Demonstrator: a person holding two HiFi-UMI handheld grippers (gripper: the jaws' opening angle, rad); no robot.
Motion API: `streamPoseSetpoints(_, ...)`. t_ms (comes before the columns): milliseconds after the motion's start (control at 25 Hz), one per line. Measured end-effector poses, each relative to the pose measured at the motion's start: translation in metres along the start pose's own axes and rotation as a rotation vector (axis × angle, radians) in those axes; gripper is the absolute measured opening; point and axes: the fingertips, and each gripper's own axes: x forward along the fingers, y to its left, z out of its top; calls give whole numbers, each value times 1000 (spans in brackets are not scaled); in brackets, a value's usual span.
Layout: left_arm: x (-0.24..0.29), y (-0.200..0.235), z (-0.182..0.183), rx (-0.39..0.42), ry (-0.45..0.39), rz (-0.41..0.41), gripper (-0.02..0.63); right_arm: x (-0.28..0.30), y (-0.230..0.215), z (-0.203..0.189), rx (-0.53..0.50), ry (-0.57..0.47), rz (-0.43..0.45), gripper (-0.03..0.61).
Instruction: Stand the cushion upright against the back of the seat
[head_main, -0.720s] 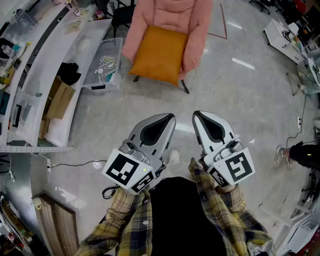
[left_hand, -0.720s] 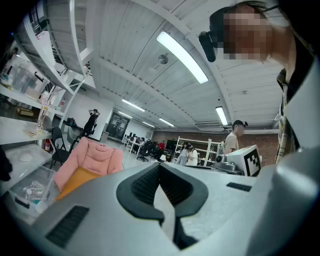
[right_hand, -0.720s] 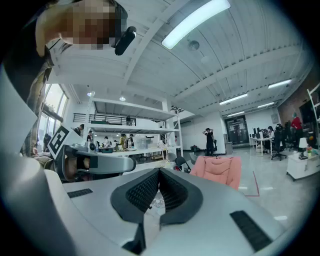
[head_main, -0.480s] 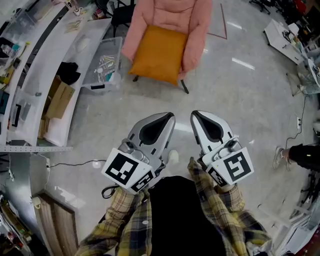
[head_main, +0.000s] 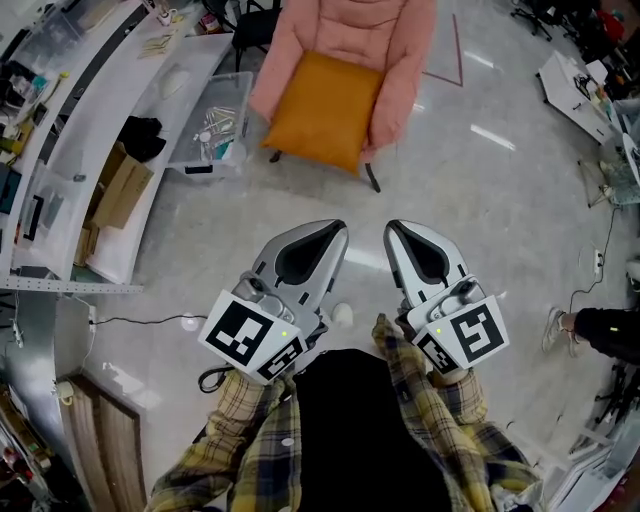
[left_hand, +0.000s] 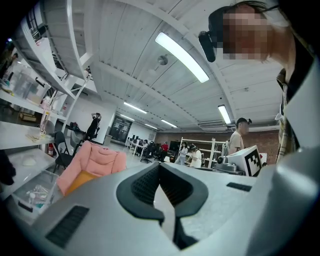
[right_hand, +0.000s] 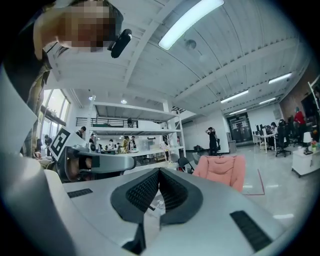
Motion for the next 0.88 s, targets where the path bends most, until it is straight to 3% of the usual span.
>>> streamPoseSetpoints(480,-11,11,-2,8,-21,109,5,11,6,-4,-7,1,103,19)
streamPoseSetpoints(880,-20,91,7,-18,-22,133,5,89,14,-11,-6,40,102,19)
